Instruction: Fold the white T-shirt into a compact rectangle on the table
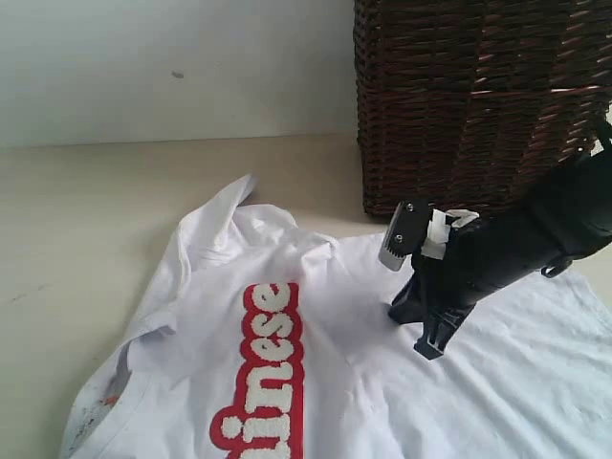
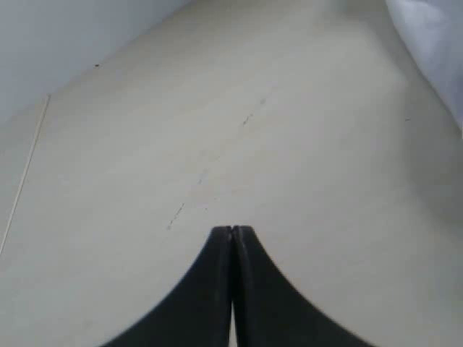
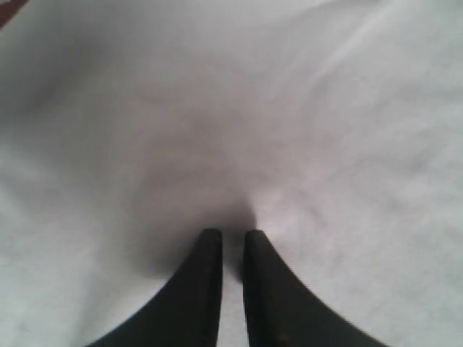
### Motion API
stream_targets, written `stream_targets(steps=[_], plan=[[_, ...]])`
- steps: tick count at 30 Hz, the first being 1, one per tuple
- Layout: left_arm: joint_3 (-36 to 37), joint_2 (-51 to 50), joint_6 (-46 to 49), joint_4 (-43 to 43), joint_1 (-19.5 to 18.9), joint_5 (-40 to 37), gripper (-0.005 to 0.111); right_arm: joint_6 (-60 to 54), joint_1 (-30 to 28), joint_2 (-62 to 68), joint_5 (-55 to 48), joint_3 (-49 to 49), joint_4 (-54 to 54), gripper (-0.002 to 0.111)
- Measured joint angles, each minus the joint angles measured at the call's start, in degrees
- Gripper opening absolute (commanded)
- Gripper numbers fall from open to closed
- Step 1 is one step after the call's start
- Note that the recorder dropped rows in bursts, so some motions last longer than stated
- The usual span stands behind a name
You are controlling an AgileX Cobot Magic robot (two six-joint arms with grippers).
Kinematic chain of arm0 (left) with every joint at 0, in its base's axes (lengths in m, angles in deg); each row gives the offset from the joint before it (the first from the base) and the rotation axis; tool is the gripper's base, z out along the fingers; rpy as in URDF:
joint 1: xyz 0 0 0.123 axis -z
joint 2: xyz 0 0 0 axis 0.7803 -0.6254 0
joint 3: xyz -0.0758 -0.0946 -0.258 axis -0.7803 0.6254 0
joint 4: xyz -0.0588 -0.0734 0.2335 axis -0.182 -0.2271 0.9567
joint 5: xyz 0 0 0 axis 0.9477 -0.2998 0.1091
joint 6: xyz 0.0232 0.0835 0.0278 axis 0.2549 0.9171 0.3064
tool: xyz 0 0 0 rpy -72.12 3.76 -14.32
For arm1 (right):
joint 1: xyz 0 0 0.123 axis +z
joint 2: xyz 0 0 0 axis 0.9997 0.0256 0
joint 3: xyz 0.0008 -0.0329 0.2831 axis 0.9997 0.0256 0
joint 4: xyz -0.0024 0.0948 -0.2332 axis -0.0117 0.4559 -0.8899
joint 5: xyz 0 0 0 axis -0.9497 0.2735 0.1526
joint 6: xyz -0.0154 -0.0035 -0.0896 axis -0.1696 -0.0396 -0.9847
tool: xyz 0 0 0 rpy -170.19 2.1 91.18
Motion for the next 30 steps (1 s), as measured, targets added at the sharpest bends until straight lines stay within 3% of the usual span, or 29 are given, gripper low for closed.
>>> stream_targets(steps=[6, 13, 25, 30], plan=[[0.0, 0.0, 0.0, 0.0, 0.0, 0.0, 0.0, 0.11, 1.43, 0.02, 0.91, -0.23, 0.71, 0.015], [0.0, 0.0, 0.0, 0.0, 0.0, 0.0, 0.0, 8.93, 2.5, -2.55, 8.76, 0.67, -0.6, 0.028], [0.0, 0.0, 0.0, 0.0, 0.0, 0.0, 0.0, 13.08, 0.52, -7.02, 29.42, 1.91, -4.02, 0.028], [0.0, 0.0, 0.0, 0.0, 0.0, 0.0, 0.0, 13.21, 0.04, -7.15, 27.81, 1.91, -4.02, 0.027]])
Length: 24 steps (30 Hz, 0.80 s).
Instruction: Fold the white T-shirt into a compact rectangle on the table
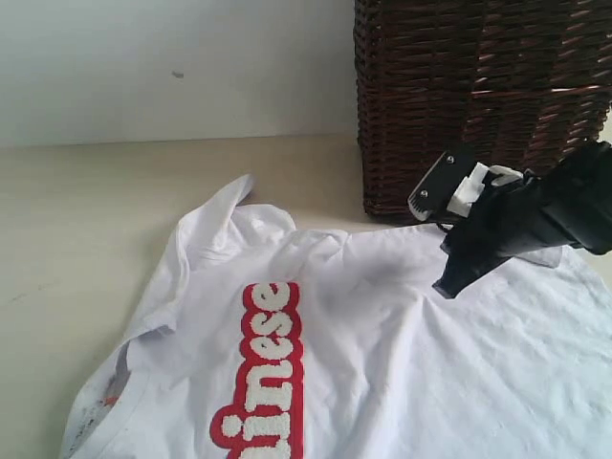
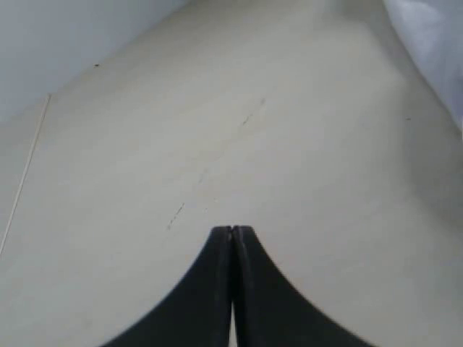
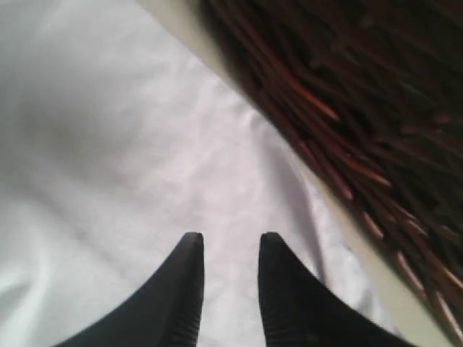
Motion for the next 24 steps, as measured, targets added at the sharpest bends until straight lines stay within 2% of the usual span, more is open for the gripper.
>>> stream_targets(steps=[4, 6, 10, 12, 15, 24], plan=[[0.0, 0.0, 0.0, 0.0, 0.0, 0.0, 0.0, 0.0, -1.24, 0.0, -9.27, 0.0, -2.4, 0.019], [0.0, 0.0, 0.0, 0.0, 0.0, 0.0, 0.0, 1.5, -2.24, 0.0, -14.86, 0.0, -7.39, 0.013], [0.0, 0.0, 0.0, 0.0, 0.0, 0.0, 0.0, 14.97, -4.52, 0.0, -18.77, 0.0, -22.72, 0.0], [0.0, 0.0, 0.0, 0.0, 0.0, 0.0, 0.0, 22.78, -6.0, 0.0, -19.02, 0.0, -30.17, 0.0], [0.0, 0.0, 0.0, 0.0, 0.0, 0.0, 0.0, 27.79, -8.02, 0.0, -21.41, 0.0, -35.91, 0.0], [0.0, 0.0, 0.0, 0.0, 0.0, 0.0, 0.0, 29.64, -9.71, 0.32, -31.89, -0.92, -41.63, 0.0]])
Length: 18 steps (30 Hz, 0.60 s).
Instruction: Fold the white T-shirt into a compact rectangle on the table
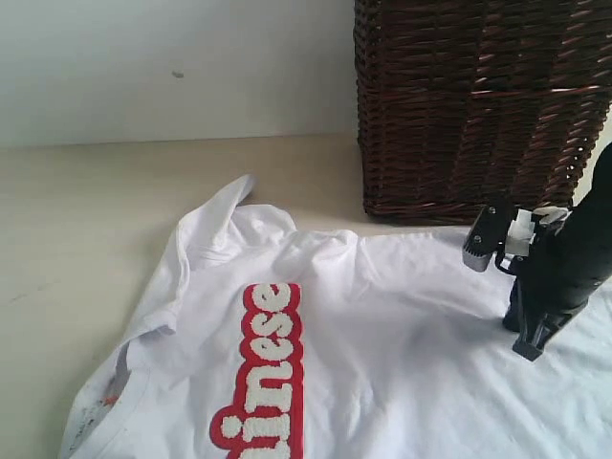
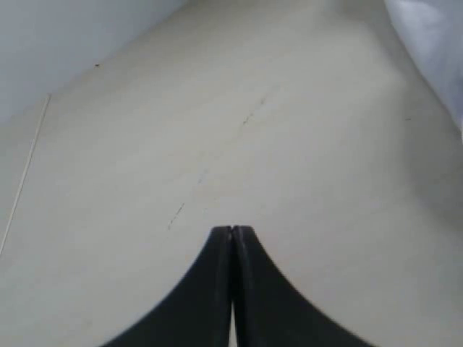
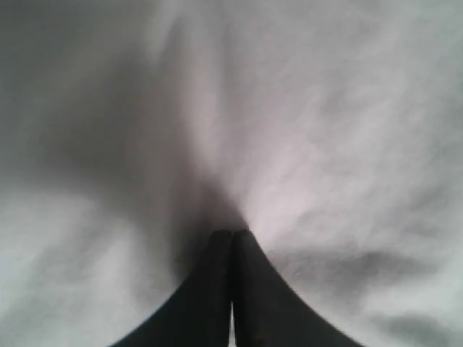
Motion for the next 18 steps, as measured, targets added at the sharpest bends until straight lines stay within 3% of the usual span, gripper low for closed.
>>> stream_targets(steps=[5, 12, 18], plan=[[0.0, 0.0, 0.0, 0.0, 0.0, 0.0, 0.0, 0.0, 0.0, -0.25, -2.27, -0.07, -0.63, 0.002], [0.0, 0.0, 0.0, 0.0, 0.0, 0.0, 0.0, -1.24, 0.0, -5.43, 3.21, 1.12, -1.89, 0.031], [0.0, 0.0, 0.0, 0.0, 0.0, 0.0, 0.0, -4.39, -0.97, -11.02, 8.12, 1.12, -2.04, 0.035]])
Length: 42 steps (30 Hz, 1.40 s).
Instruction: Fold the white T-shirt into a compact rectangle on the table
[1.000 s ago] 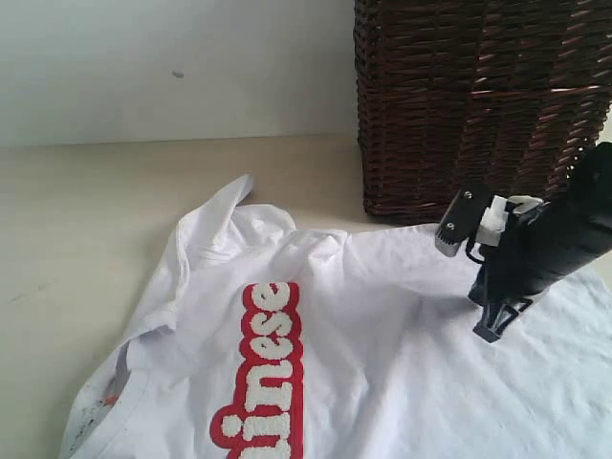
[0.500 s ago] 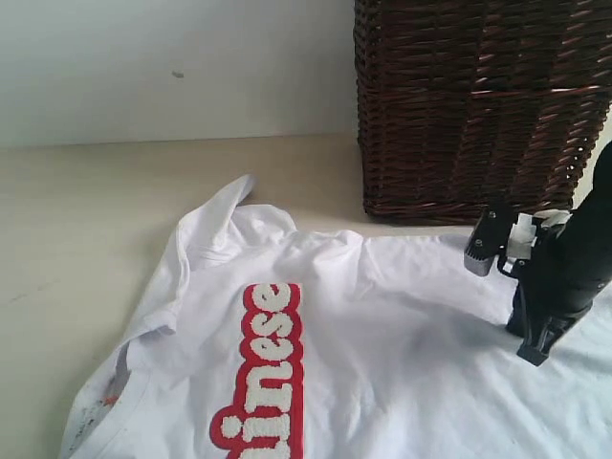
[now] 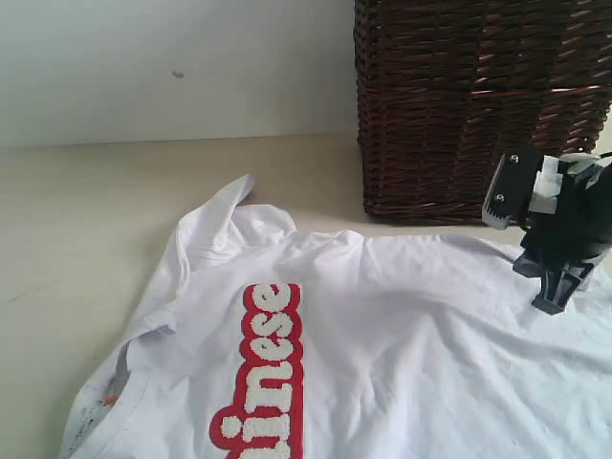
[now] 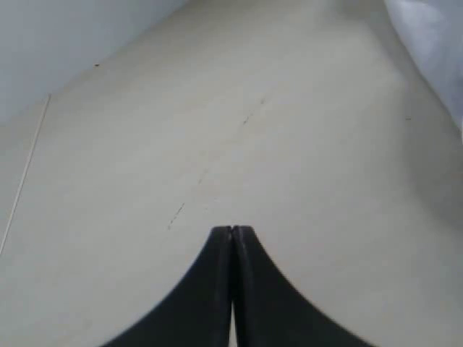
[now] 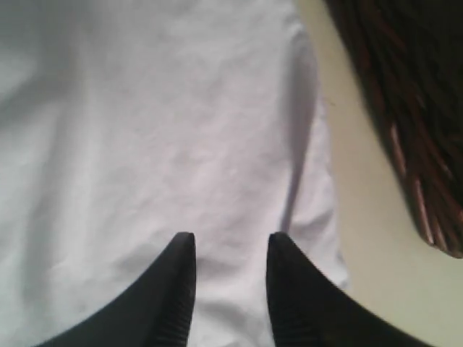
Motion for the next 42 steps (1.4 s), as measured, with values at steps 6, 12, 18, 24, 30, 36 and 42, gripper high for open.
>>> stream_targets(steps=[6, 12, 18, 24, 30, 36, 42], plan=[[0.0, 0.0, 0.0, 0.0, 0.0, 0.0, 0.0, 0.06, -5.42, 3.99, 5.36, 0.0, 0.0, 0.035], [0.0, 0.0, 0.0, 0.0, 0.0, 0.0, 0.0, 0.06, -9.24, 8.75, 6.54, 0.0, 0.0, 0.033], [0.0, 0.0, 0.0, 0.0, 0.0, 0.0, 0.0, 0.06, -9.5, 10.96, 9.83, 0.0, 0.0, 0.018], [0.0, 0.0, 0.0, 0.0, 0.0, 0.0, 0.0, 0.06, -9.6, 11.18, 11.66, 0.0, 0.0, 0.0], [0.0, 0.0, 0.0, 0.0, 0.0, 0.0, 0.0, 0.23, -9.6, 10.97, 15.15, 0.0, -0.03, 0.0], [0.0, 0.0, 0.0, 0.0, 0.0, 0.0, 0.0, 1.82, -9.6, 10.97, 23.53, 0.0, 1.4, 0.0], [0.0, 0.0, 0.0, 0.0, 0.0, 0.0, 0.0, -0.8, -9.6, 8.92, 18.37, 0.0, 2.44, 0.0]])
